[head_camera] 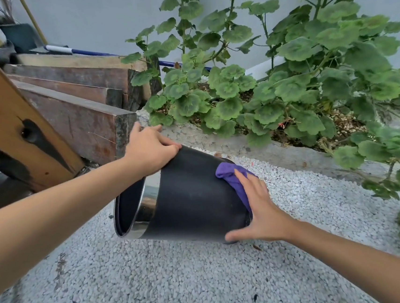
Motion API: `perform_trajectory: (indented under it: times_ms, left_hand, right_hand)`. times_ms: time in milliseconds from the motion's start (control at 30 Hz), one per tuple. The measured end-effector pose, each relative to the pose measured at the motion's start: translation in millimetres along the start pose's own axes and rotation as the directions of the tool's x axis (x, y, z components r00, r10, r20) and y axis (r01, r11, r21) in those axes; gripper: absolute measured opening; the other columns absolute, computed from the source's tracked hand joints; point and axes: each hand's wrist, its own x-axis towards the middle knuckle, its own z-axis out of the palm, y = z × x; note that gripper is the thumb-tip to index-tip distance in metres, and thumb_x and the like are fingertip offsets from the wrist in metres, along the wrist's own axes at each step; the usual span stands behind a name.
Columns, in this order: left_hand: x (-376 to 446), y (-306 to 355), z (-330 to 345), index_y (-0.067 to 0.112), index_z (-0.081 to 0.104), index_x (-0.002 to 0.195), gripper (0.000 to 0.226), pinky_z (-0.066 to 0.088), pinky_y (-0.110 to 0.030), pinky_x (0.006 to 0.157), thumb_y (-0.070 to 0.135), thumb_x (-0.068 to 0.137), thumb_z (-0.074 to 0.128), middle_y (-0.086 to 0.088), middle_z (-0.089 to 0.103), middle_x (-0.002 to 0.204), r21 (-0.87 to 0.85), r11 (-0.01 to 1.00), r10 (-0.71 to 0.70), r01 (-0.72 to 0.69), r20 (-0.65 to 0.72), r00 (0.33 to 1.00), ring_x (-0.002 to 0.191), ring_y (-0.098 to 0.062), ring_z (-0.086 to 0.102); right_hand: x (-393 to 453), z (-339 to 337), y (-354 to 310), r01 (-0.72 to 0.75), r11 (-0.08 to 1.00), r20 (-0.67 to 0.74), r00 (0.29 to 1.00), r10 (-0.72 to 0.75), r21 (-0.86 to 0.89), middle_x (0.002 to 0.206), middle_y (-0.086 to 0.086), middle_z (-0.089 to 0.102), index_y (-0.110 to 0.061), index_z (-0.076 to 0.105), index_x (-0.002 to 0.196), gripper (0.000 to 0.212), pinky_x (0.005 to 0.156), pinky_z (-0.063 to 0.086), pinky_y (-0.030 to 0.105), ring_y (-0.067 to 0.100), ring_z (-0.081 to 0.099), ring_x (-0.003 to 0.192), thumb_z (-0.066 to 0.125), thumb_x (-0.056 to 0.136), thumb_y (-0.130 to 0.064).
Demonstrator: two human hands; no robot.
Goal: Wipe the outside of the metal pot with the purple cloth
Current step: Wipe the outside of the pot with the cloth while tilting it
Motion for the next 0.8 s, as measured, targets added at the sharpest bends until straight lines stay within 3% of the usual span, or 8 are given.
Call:
perform_trajectory:
  times_ms: [100,233,300,400,467,600,667,800]
  left_hand:
    - [-3.1,12.1,1.9,0.006,0.082,0.091,0.024,-0.013,-0.030,0.121,0.022,0.092,0.063,-0.010,0.070,0.124,-0.030,0.998,0.053,-0.053,-0.010,0.999,0.148,-0.015,0.027]
    - [-1.1,18.1,2.5,0.018,0.083,0.093,0.021,0.003,-0.034,0.124,0.019,0.092,0.061,-0.002,0.061,0.140,-0.014,0.999,0.046,-0.046,-0.019,0.999,0.154,-0.023,0.011]
    - [-0.8,18.3,2.8,0.018,0.082,0.091,0.021,0.014,-0.040,0.125,0.019,0.091,0.061,-0.001,0.064,0.137,0.050,0.993,0.111,-0.111,0.002,0.994,0.148,-0.029,0.032]
    - [-8.7,15.5,0.7,0.019,0.082,0.088,0.019,0.055,-0.030,0.089,0.019,0.089,0.063,0.004,0.077,0.108,0.032,0.977,0.214,-0.212,-0.053,0.975,0.095,-0.020,0.071]
    - [-16.5,12.8,-1.0,0.024,0.081,0.085,0.019,0.053,-0.015,0.067,0.020,0.089,0.063,0.009,0.077,0.098,-0.100,0.975,0.184,-0.199,-0.137,0.973,0.079,-0.016,0.071]
    - [-30.0,14.8,7.4,0.023,0.080,0.087,0.021,0.040,-0.036,0.112,0.014,0.087,0.061,0.007,0.072,0.119,-0.489,0.866,0.002,-0.105,-0.207,0.978,0.132,-0.022,0.054]
    - [-47.5,11.6,8.1,0.027,0.078,0.093,0.023,0.013,-0.039,0.120,0.018,0.079,0.062,0.010,0.060,0.140,-0.547,0.824,0.093,-0.150,-0.131,0.987,0.152,-0.012,0.020]
    - [-77.6,-6.5,11.9,0.033,0.078,0.087,0.031,0.007,-0.045,0.118,0.005,0.083,0.065,0.025,0.045,0.150,-0.419,0.818,0.401,-0.394,-0.076,0.913,0.154,-0.004,0.001]
  right_hand:
    - [-9.0,16.1,3.1,-0.029,0.994,-0.055,0.998,0.023,-0.103,0.162,-0.011,-0.005,-0.046,-0.029,0.152,0.153,0.124,0.021,0.053,0.019,-0.004,0.154,0.077,0.049,-0.085]
    - [-20.6,33.3,4.7,-0.046,0.995,-0.169,0.985,0.032,-0.083,0.162,-0.003,0.007,-0.047,-0.026,0.153,0.143,0.123,0.028,0.052,0.023,0.009,0.152,0.073,0.057,-0.081]
    - [-22.0,34.9,6.3,-0.033,0.997,-0.185,0.983,0.019,-0.076,0.162,-0.002,0.011,-0.046,-0.023,0.155,0.141,0.123,0.027,0.049,0.022,0.011,0.151,0.074,0.059,-0.081]
    - [-20.7,35.4,7.9,-0.018,0.998,-0.207,0.978,0.006,-0.056,0.161,-0.004,0.012,-0.047,-0.019,0.156,0.141,0.124,0.026,0.046,0.019,0.012,0.150,0.078,0.059,-0.077]
    - [-18.6,34.9,7.1,-0.012,1.000,-0.215,0.977,0.007,-0.021,0.159,-0.006,0.013,-0.051,-0.017,0.155,0.141,0.124,0.025,0.045,0.018,0.013,0.150,0.082,0.057,-0.074]
    - [-15.4,29.2,8.2,-0.005,0.999,-0.214,0.977,0.012,0.036,0.155,-0.009,0.017,-0.055,-0.011,0.153,0.142,0.124,0.026,0.043,0.016,0.017,0.147,0.087,0.052,-0.069]
    - [-15.1,25.9,9.9,-0.011,0.998,-0.209,0.978,0.025,0.067,0.153,-0.012,0.019,-0.054,-0.007,0.153,0.142,0.123,0.025,0.040,0.015,0.019,0.146,0.088,0.049,-0.067]
    - [-11.9,21.9,6.8,-0.051,0.995,-0.187,0.980,0.066,0.084,0.150,-0.019,0.017,-0.051,-0.001,0.155,0.144,0.122,0.025,0.038,0.012,0.017,0.143,0.091,0.044,-0.062]
